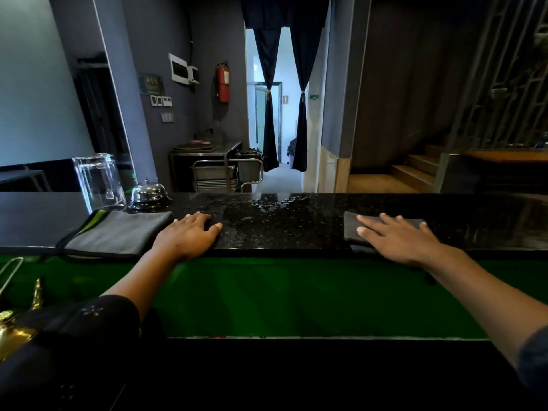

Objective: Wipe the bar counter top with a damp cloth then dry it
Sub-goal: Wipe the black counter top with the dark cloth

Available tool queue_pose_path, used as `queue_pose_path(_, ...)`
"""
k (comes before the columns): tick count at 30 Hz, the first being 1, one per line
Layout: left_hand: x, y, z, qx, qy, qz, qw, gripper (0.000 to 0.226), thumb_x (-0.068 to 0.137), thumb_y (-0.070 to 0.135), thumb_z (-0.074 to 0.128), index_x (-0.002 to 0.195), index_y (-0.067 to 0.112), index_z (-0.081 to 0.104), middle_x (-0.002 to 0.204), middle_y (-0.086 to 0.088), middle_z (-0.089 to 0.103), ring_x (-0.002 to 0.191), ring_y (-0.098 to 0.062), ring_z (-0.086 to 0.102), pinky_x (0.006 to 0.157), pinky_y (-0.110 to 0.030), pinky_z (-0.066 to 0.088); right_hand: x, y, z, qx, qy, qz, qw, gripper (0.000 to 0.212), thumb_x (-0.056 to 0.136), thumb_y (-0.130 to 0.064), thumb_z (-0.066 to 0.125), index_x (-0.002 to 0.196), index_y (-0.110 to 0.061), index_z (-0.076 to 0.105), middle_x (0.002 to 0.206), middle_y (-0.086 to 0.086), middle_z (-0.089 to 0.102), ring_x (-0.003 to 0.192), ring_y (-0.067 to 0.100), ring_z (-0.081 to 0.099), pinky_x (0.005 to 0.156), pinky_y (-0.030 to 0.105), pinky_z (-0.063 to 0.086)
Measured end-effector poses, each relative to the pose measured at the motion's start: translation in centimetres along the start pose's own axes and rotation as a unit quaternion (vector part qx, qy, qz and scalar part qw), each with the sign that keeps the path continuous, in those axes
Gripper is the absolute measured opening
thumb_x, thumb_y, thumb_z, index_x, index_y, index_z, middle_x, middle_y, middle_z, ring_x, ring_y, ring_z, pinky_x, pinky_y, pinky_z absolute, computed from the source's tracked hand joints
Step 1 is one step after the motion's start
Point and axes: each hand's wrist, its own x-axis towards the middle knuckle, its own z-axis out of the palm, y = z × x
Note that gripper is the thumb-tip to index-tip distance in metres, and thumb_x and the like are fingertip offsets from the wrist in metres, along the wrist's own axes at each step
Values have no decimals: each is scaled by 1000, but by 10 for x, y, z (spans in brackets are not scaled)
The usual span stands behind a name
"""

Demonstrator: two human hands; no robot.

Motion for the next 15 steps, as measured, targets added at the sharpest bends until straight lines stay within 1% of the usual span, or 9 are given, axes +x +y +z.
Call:
queue_pose_path(2,1,1,2,6,7,-4,1000,64,96,58,25,149,21,30,156,-7,28,142,-25,28,117,-42,18,-1,-3,0,-5,3,18,1000,60,92,-73,7,149,-57,4,166,0,-1,151,31,0,116,62,-4)
queue_pose_path(4,3,1,4,10,12,-6,1000,64,96,57,25,148,21,30,155,-7,30,142,-25,29,117,-42,18,-3,-25,3,-11,19,13,1000,59,93,-71,6,150,-55,4,165,4,0,150,34,0,115,64,-4)
queue_pose_path(7,4,0,5,9,11,-10,1000,63,96,57,25,148,22,31,154,-8,32,141,-26,31,116,-43,20,-5,-81,11,-18,46,-48,998,60,93,-70,6,151,-53,5,165,8,0,150,38,-1,113,67,-7)
queue_pose_path(11,5,-1,3,10,8,-3,1000,62,96,57,26,147,22,32,154,-8,32,140,-26,31,116,-44,21,-17,-168,22,-21,32,-142,989,62,94,-70,8,152,-49,5,164,12,-1,149,41,-4,111,67,-14)
queue_pose_path(13,5,-5,4,8,5,1,1000,63,96,59,25,148,24,32,155,-7,30,141,-25,30,116,-43,20,-22,-180,23,-9,21,-171,985,63,93,-71,9,152,-49,6,165,9,-1,149,38,-5,112,65,-14)
queue_pose_path(15,6,-8,3,7,5,11,1000,63,96,60,25,148,25,32,156,-6,30,141,-25,30,116,-43,20,-22,-159,21,11,26,-181,983,63,92,-74,10,151,-52,9,165,4,1,151,32,-2,115,62,-11)
